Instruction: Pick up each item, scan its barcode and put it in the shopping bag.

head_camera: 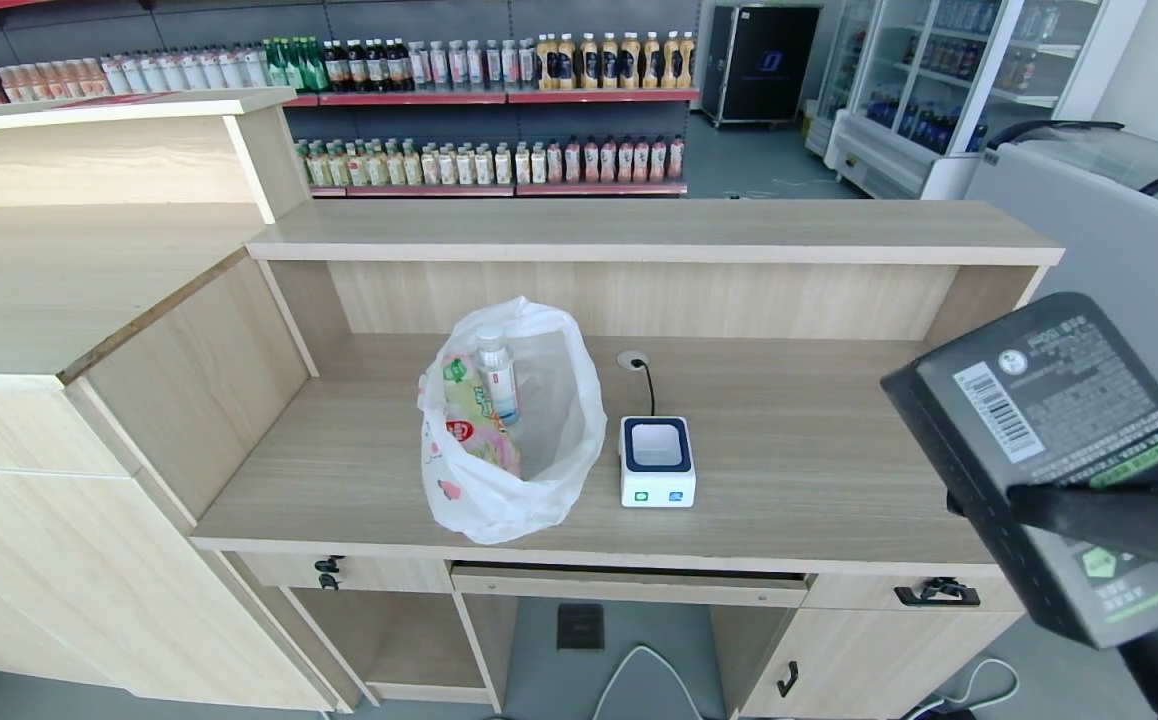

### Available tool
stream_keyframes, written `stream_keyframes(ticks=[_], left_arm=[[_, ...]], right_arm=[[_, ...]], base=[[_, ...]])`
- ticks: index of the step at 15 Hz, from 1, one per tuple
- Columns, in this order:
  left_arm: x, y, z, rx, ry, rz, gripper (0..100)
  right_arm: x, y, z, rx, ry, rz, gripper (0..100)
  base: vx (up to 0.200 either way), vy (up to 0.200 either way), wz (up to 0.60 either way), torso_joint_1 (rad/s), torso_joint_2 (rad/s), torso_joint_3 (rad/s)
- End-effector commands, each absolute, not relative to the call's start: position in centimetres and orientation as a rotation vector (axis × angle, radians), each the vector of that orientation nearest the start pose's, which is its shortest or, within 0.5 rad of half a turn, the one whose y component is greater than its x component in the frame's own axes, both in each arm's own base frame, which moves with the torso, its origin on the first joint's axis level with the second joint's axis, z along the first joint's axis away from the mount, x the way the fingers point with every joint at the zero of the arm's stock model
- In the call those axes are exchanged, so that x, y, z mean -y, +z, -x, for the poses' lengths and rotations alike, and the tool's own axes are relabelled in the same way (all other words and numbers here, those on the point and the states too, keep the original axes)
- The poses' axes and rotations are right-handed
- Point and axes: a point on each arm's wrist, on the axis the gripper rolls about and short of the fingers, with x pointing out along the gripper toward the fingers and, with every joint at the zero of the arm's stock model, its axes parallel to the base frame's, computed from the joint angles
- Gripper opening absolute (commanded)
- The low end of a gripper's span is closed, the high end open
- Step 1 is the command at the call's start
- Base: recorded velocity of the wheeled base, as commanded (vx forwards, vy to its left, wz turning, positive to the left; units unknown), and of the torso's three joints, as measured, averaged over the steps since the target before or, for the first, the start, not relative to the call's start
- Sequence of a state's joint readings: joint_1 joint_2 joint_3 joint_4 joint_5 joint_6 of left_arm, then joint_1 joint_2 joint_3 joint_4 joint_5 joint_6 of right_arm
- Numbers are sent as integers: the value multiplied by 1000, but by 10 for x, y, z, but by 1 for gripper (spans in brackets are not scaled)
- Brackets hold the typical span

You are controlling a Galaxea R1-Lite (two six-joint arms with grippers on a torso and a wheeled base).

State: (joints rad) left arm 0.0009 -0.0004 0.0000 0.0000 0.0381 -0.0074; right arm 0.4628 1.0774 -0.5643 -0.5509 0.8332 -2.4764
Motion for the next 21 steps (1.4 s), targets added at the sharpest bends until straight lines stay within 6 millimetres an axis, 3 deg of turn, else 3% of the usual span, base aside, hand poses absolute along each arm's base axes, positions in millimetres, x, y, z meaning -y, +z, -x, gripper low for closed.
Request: stream_keyframes(ticks=[1,8,21], left_arm=[[-1,75,23,0,40,8,100],[-1,75,23,0,40,8,100],[-1,75,23,0,40,8,100]], right_arm=[[-86,256,-107,1702,423,1989,0],[-103,255,-88,1837,426,1895,0],[-115,264,-84,1834,393,1892,0]], base=[[0,0,0,0,0,0],[0,0,0,0,0,0],[0,0,0,0,0,0]])
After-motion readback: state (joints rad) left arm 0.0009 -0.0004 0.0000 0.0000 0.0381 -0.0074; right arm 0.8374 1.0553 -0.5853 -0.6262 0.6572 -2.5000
